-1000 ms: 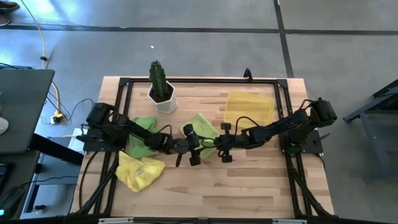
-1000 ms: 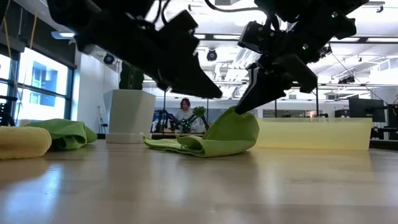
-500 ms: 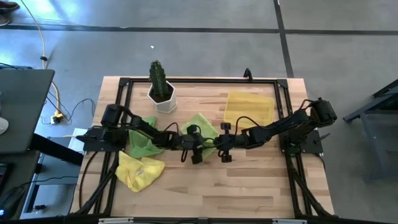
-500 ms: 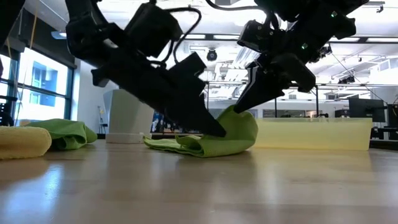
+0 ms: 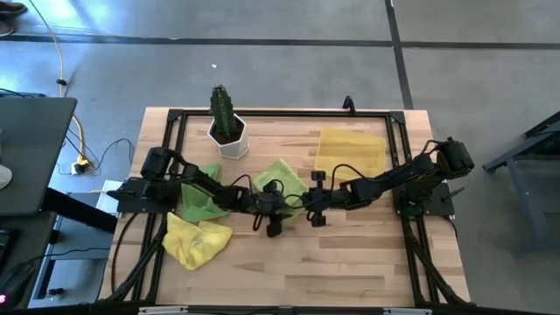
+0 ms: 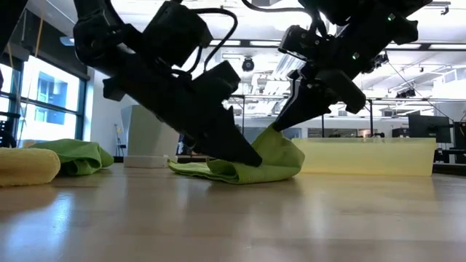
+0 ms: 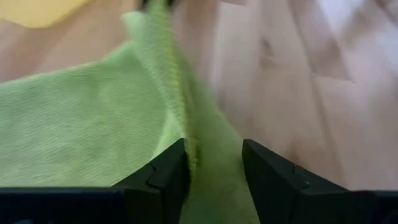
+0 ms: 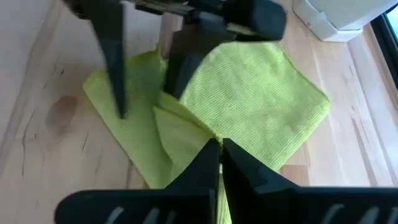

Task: Roll microfiber towels into tight, uniform cylinder then place into a basket
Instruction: Roll the light green microfiber cloth

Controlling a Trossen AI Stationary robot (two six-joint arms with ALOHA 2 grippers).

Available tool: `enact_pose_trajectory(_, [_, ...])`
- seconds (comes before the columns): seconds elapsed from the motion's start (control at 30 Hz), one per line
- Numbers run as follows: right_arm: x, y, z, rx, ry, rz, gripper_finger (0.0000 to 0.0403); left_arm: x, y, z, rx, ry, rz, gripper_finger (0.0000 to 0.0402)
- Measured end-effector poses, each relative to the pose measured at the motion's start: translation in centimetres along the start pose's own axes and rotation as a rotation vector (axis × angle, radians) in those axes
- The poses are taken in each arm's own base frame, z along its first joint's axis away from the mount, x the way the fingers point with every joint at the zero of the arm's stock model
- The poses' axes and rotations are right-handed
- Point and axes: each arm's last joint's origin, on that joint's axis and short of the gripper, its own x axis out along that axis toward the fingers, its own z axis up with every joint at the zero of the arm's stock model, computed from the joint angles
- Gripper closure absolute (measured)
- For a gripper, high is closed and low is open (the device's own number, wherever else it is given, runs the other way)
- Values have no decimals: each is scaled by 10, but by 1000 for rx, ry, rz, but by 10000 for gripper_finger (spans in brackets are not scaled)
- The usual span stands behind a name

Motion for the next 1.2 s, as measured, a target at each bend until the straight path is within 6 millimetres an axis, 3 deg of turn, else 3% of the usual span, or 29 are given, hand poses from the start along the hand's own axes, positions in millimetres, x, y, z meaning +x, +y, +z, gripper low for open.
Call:
enact_pose_trajectory(0.23, [-4,-3,-2,-28,34,-54,402,2,11,2,-8,-7,79,261])
enact_pose_trajectory(0.57, [-28,-15,4,-4,6,-94,402,3,18,3,-34,-5,85,261])
enact_pose_trajectory(0.93, [-28,-14,-2,53,60,-73,402,-1,2,4,-225,13,-56,263])
enact_pose_trajectory(1.2, [-29,-11,-7,62,103,23,402,-2,-16,8,-308,9,-100,305])
